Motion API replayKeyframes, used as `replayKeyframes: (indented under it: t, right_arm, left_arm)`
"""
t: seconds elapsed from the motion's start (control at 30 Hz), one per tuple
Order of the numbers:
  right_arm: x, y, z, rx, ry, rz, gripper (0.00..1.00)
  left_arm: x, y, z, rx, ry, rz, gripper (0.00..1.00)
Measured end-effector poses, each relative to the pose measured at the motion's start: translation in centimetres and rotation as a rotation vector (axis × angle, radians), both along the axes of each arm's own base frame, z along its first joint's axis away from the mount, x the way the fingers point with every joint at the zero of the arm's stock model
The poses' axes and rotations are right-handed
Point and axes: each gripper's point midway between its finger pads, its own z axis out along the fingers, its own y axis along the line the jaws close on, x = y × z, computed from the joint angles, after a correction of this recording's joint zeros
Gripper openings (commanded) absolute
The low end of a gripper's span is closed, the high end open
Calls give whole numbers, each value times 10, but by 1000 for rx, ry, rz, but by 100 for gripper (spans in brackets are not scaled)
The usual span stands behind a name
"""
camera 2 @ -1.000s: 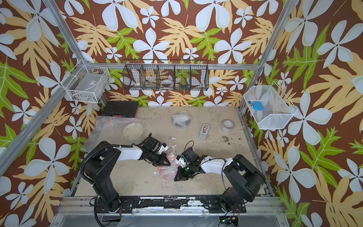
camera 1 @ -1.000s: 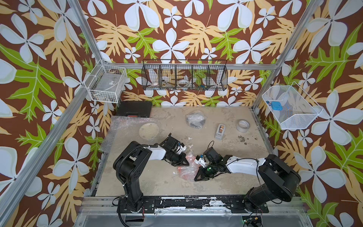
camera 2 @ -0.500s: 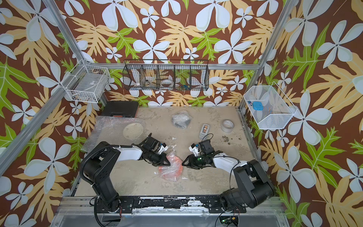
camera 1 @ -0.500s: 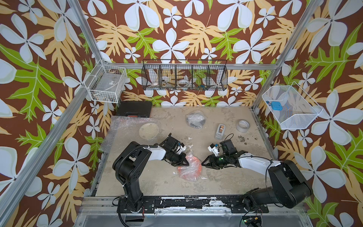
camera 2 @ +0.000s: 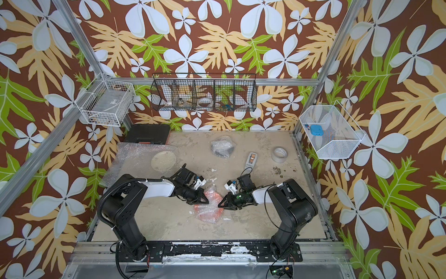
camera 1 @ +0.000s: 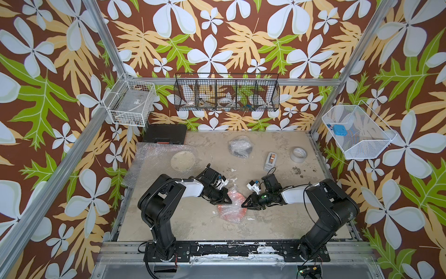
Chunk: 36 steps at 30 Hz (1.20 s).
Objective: Wrap dinner plates in bubble wrap
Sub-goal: Pick up the bubble wrap from the center of the board, then place the bubble wrap at the center of the board, then pick up the bubble wrap from the center of the board.
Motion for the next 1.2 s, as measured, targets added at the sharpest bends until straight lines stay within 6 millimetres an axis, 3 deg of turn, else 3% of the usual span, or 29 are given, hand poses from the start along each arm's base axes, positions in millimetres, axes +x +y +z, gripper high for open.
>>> replayKeyframes:
  t: [0.13, 0.2, 0.3, 0.5, 0.63, 0.7, 0.8, 1.03, 1.2]
  right_arm:
    - [6, 0, 0, -20, -18, -18, 2]
    - [8, -1, 2, -25, -31, -26, 0]
    - [16, -1, 11, -20, -69, -39, 0]
    - [36, -5, 36, -2, -121, -74, 0]
    - [72, -9, 68, 26, -192, -125, 0]
    - [94, -13, 83, 37, -224, -156, 0]
    - [139, -26, 104, 49, -271, -229, 0]
    - [260, -58, 127, 41, -319, -397, 0]
    - [327, -66, 117, 33, -303, -451, 0]
  left_arm:
    - [5, 5, 7, 45, -30, 31, 22]
    - [11, 6, 20, 53, -53, 44, 35]
    - [29, 12, 41, 83, -116, 87, 47]
    - [74, 44, 89, 185, -253, 188, 56]
    - [119, 87, 124, 277, -364, 298, 59]
    - [137, 109, 130, 333, -394, 338, 60]
    - [161, 144, 118, 452, -401, 373, 61]
    - [179, 209, 43, 674, -259, 351, 62]
    - [178, 225, 5, 727, -179, 312, 62]
